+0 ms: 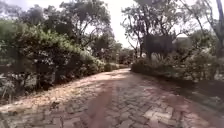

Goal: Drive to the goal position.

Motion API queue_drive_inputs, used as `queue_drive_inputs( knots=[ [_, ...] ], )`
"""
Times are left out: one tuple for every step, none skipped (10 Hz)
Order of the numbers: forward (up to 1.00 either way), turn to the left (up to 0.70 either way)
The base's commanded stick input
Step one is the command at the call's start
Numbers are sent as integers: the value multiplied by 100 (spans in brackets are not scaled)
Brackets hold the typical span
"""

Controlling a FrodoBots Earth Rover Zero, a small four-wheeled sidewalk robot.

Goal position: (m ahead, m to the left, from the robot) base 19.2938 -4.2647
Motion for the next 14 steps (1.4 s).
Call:
queue_drive_inputs(
  knots=[
    [70, 0],
    [70, 0],
    [70, 0],
    [70, 0],
    [70, 0],
    [70, 0],
    [70, 0],
    [70, 0],
    [70, 0],
    [70, 0],
    [70, 0],
    [70, 0],
    [70, 0],
    [70, 0]
  ],
)
